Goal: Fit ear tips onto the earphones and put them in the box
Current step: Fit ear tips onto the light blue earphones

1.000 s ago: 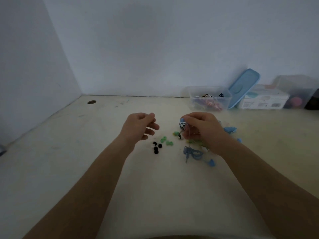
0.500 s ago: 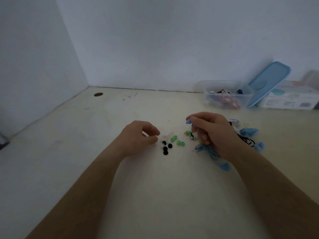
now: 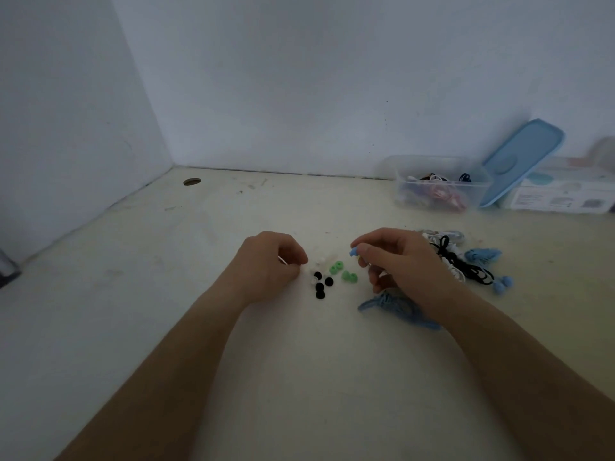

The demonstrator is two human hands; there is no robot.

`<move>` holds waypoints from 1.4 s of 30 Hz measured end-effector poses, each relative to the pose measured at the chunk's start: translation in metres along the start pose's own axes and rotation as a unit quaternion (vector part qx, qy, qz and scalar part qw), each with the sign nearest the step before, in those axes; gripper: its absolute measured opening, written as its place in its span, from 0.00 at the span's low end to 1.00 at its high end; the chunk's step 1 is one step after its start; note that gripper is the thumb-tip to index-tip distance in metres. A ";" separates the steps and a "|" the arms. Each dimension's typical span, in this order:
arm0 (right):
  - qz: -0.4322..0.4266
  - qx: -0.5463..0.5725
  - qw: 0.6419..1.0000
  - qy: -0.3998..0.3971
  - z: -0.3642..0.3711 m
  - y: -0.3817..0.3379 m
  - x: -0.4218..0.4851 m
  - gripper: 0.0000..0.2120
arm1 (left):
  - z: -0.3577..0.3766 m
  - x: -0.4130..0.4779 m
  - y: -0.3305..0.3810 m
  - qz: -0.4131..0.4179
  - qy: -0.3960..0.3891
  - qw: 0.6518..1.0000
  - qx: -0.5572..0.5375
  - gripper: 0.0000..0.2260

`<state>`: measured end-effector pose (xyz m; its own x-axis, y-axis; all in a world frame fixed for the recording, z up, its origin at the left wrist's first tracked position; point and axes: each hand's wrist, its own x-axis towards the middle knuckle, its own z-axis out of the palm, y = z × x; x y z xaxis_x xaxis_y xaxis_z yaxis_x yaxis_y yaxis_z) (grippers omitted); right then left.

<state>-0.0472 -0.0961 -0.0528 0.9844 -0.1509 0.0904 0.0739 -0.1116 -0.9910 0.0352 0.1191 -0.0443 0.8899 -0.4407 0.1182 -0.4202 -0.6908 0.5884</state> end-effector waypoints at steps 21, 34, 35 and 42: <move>-0.038 0.031 0.998 -0.026 -0.006 -0.010 -0.008 0.05 | 0.007 -0.013 0.034 -0.090 -0.080 0.823 -0.555 0.06; -0.069 0.005 0.997 -0.038 -0.005 -0.013 -0.013 0.07 | 0.012 -0.016 0.039 -0.085 -0.094 0.806 -0.579 0.08; -0.069 0.003 0.997 -0.037 -0.005 -0.013 -0.013 0.09 | 0.012 -0.017 0.040 -0.083 -0.097 0.806 -0.578 0.07; -0.073 -0.023 0.997 -0.030 -0.006 -0.012 -0.012 0.04 | 0.013 -0.017 0.041 -0.073 -0.103 0.816 -0.564 0.09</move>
<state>-0.0606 -0.0985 -0.0417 0.9717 -0.0705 0.2254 0.2106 -0.1729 -0.9622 0.0004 0.0903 -0.0328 0.8186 -0.5678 -0.0868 0.2214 0.1725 0.9598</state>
